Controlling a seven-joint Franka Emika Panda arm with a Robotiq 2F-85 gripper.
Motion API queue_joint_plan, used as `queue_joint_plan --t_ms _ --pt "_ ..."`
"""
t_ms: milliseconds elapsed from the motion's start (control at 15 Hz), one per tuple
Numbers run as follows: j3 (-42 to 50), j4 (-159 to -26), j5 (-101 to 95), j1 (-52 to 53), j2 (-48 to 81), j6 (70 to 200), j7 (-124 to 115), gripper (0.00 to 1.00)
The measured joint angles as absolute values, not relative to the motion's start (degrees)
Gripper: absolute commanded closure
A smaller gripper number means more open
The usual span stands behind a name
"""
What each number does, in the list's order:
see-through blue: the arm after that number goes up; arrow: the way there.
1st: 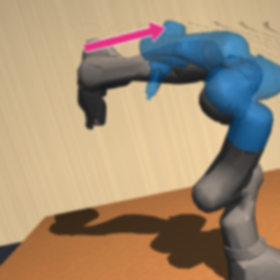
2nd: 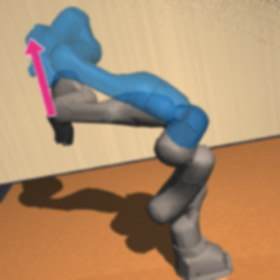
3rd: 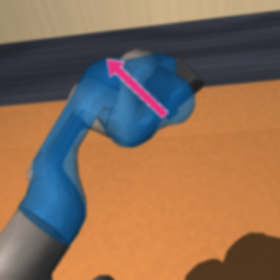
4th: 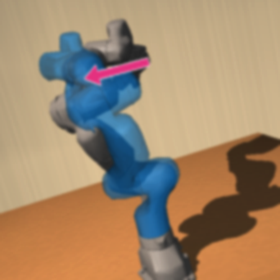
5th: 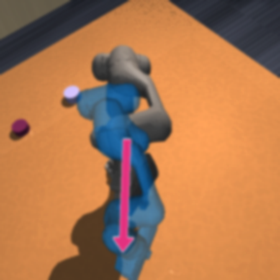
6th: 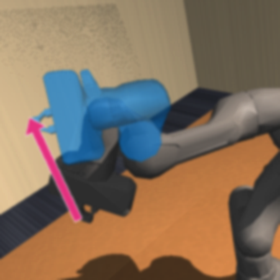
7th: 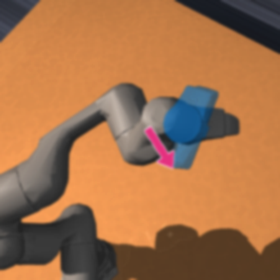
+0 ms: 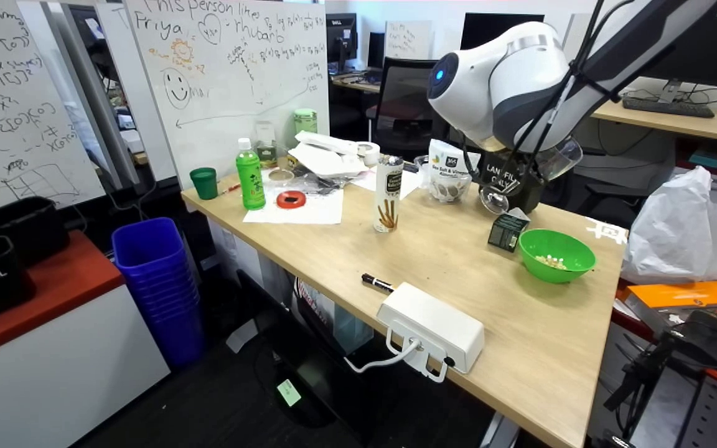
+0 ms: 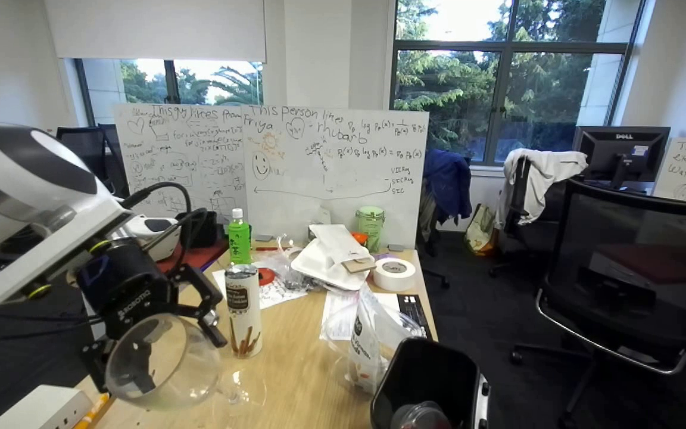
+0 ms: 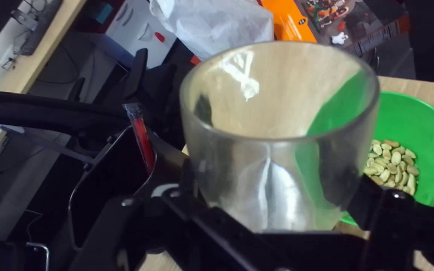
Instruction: Pick the cup and pour its contents into the green bowl
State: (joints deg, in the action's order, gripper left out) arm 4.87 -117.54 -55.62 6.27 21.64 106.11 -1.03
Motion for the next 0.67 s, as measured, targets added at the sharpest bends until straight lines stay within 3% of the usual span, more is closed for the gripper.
queue_joint_plan --t_ms 200,667 --pt "1.7 -117.6 -57.6 6.8 22.7 102.8 -0.1 0.36" --pt "-1.4 -116.8 -52.7 3.4 25.8 108.3 11.6 0.36"
